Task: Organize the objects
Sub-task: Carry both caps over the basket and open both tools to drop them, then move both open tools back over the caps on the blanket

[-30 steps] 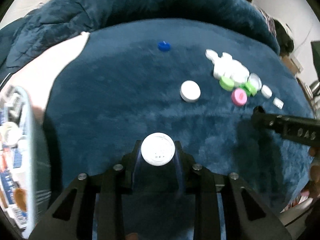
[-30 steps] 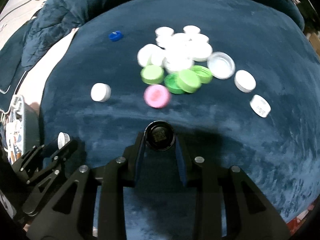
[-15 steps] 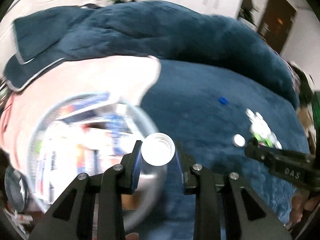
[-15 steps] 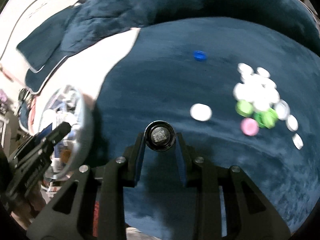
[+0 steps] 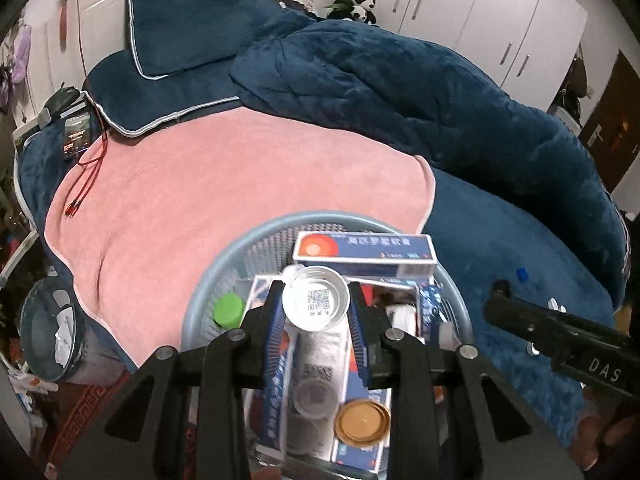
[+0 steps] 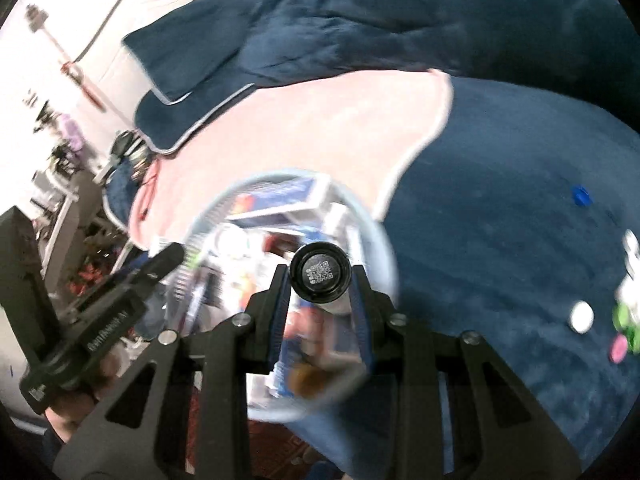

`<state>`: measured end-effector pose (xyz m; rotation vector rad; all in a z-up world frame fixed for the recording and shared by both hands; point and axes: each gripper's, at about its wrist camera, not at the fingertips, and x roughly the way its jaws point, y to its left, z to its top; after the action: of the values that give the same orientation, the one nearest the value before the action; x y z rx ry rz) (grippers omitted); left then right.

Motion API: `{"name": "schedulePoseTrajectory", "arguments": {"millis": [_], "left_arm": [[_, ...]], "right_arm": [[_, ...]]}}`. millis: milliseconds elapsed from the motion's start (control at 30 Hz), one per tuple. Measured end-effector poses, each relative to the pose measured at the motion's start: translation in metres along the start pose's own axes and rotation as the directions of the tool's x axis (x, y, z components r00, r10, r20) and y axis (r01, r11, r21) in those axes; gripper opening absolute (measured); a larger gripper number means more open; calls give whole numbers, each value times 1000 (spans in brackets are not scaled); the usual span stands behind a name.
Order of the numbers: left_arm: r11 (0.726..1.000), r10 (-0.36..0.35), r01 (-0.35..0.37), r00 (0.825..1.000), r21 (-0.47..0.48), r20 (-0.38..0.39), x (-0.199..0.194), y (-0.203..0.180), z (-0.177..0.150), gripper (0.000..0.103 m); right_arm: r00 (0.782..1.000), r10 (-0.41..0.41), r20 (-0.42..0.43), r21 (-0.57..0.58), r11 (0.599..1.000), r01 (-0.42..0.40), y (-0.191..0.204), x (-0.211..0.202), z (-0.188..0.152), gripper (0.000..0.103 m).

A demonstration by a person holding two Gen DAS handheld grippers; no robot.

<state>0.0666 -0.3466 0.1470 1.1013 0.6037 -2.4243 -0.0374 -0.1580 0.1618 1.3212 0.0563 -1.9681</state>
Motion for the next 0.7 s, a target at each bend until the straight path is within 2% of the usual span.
{"name": "schedulePoseTrajectory", "arguments": {"millis": [167,267,300,333,367,400,433,500,533,567,700], "left_arm": [[1000,-25,25,1000,-19,-4,7,4,10,31],[997,-70,69,997,-38,-19,16,5,15,31],[996,-76,75,997,-42,-27,18,4,15,40],[996,-74,72,997,-45,-31,19,4,15,63],[997,-59,58,998,-45,-26,19,4,13,73],[998,-43,42,999,-45,-17,18,5,12,85],[998,-32,31,999,-45,-12,17,5,10,87],[999,-3,2,1000,-46,-13,14,7,7,93],[999,19,-20,1000,-45,-10,12,7,6,97],[998,44,-44,999,-39,-3,9,7,4,98],[991,135,-135,991,11,16,-3,3,-5,102]], "right_arm": [[999,46,-23,-11,999,-47,16,19,14,30],[995,90,-38,14,996,-90,15,27,16,31],[992,123,-35,20,992,-122,14,29,16,31],[989,145,-32,30,989,-144,12,30,16,33],[988,150,-28,41,988,-148,11,29,16,37],[989,150,-20,50,988,-149,9,28,16,51],[989,145,-5,57,988,-144,6,24,14,66],[992,124,9,67,990,-125,1,19,13,76],[994,111,15,72,991,-112,-1,16,12,78],[995,97,19,73,992,-98,-5,13,11,78],[1000,7,26,70,997,-9,-17,3,2,96]]}}
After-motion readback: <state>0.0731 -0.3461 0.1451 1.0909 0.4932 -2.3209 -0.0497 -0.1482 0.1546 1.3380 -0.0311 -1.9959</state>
